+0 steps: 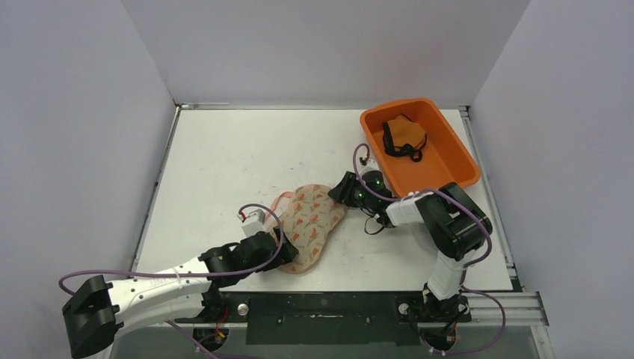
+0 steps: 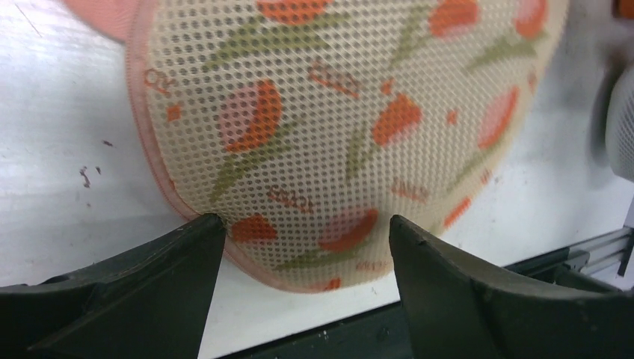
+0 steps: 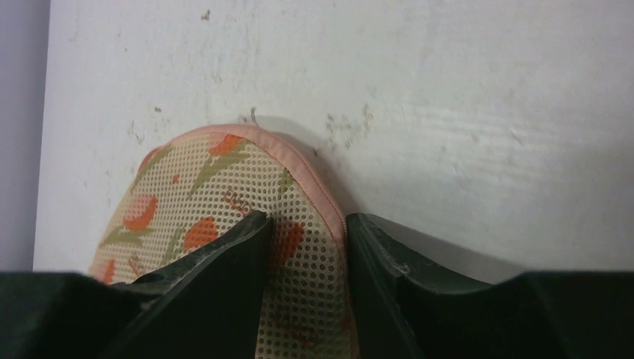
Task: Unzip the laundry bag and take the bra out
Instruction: Adjust the laundry bag at the center of the board.
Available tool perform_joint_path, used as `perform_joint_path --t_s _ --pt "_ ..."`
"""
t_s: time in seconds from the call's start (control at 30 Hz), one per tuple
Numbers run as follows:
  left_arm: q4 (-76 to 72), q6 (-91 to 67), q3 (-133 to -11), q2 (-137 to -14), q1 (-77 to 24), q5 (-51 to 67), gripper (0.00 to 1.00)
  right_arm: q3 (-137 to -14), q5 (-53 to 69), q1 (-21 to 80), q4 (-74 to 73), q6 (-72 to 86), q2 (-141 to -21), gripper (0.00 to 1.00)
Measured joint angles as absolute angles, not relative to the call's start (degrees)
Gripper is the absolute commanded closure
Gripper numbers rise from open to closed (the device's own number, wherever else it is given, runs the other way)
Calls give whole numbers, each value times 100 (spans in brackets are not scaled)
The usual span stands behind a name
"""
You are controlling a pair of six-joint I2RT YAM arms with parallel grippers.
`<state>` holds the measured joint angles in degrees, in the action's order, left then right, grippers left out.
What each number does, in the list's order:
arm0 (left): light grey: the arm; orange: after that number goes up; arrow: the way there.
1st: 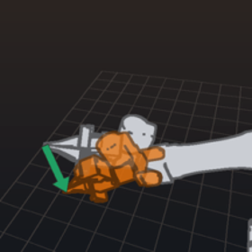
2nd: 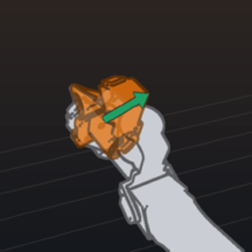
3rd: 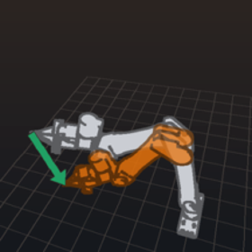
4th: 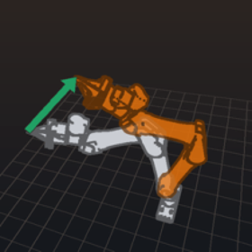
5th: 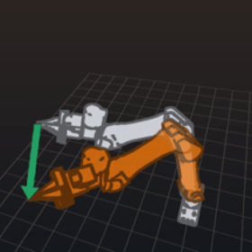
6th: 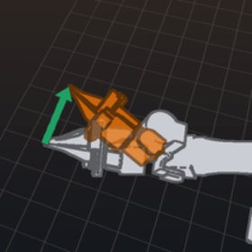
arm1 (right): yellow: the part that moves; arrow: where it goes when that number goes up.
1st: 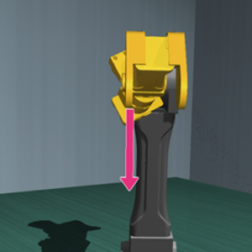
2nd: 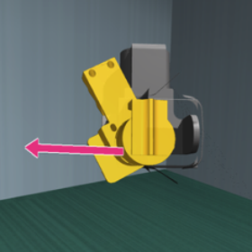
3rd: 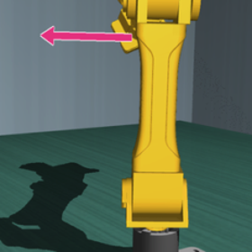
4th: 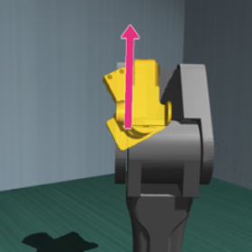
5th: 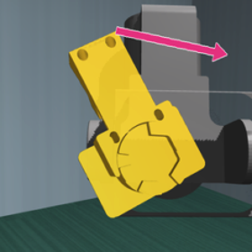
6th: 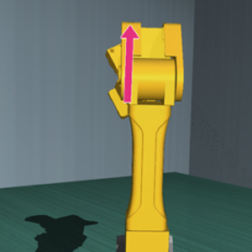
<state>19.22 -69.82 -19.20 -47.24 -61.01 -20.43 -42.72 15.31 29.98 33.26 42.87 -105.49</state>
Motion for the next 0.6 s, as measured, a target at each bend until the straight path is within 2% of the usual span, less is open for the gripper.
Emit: perform_joint_path --t_s 0.13,0.6 --pt "1553 -6831 -1859 -5103 -5614 -1817 31 -3378 1391 3026 3487 4368 -9885 57" --pt "694 -6132 -2244 -6259 -4241 -1452 31 -1251 -215 4375 2692 4466 -6943 53"
